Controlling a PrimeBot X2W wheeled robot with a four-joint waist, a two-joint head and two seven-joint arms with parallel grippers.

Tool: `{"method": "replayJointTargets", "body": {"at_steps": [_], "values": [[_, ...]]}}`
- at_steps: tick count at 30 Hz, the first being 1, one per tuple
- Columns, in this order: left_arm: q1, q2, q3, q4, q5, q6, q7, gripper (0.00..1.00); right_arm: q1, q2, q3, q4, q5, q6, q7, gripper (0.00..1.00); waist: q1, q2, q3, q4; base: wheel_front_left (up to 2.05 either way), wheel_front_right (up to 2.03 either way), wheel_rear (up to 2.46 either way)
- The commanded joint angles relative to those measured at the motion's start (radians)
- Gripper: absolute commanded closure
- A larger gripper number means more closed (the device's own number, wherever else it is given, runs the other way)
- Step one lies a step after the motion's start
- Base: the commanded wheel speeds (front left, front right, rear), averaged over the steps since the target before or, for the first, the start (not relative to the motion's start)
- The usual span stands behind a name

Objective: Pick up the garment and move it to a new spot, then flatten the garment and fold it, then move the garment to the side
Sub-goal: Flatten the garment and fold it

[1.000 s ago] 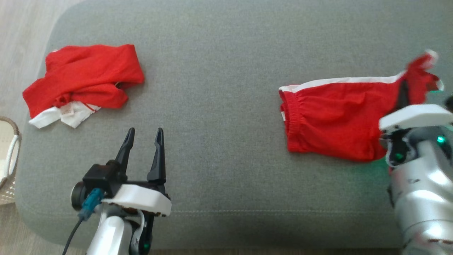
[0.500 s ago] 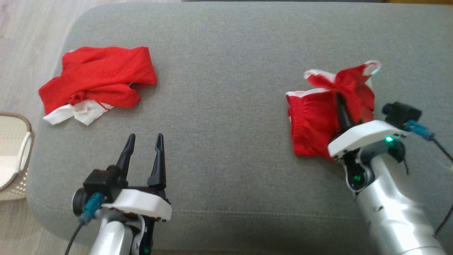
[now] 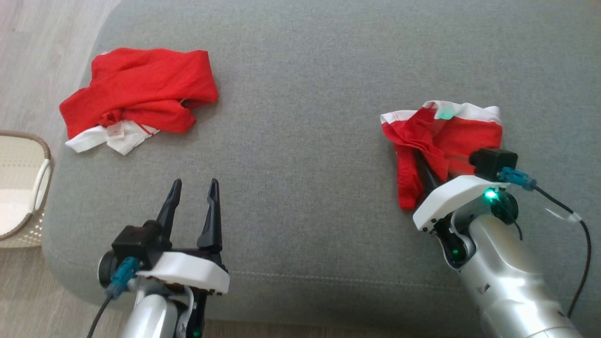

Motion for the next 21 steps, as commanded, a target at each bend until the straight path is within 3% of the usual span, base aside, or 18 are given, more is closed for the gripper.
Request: {"method": "replayJointTargets", "body": {"at_steps": [1,3,4,5,13,21], "values": [[-0.037,0.003,0.026,-0.029,-0.007,0.009,-0.012,0.00,-0.037,0.012,0.028,-0.018,-0.014,0.000,-0.009,1.00,0.0000,0.0000,0.004,0.002,0.00,0.00,0.00],[-0.039,0.003,0.026,-0.027,-0.009,0.009,-0.012,0.00,-0.043,0.012,0.038,-0.004,-0.027,0.000,-0.009,1.00,0.0000,0.0000,0.008,0.003,0.00,0.00,0.00],[-0.040,0.003,0.026,-0.026,-0.009,0.009,-0.012,0.00,-0.047,0.012,0.042,0.002,-0.035,0.000,-0.009,0.55,0.0000,0.0000,0.011,0.003,0.00,0.00,0.00],[-0.042,0.003,0.026,-0.026,-0.010,0.009,-0.012,0.00,-0.049,0.012,0.048,0.007,-0.040,0.000,-0.009,0.00,0.0000,0.0000,0.013,0.004,0.00,0.00,0.00],[-0.048,0.003,0.023,-0.018,-0.015,0.014,-0.012,0.00,-0.031,0.012,0.145,-0.041,-0.023,0.000,-0.009,0.00,0.0000,0.0000,0.015,-0.004,0.00,0.00,0.00],[-0.045,0.003,0.030,-0.013,-0.008,0.013,-0.012,0.00,0.012,0.012,0.271,-0.071,0.091,0.000,0.029,0.00,0.0000,0.0000,-0.014,-0.034,0.00,0.00,0.00]]}}
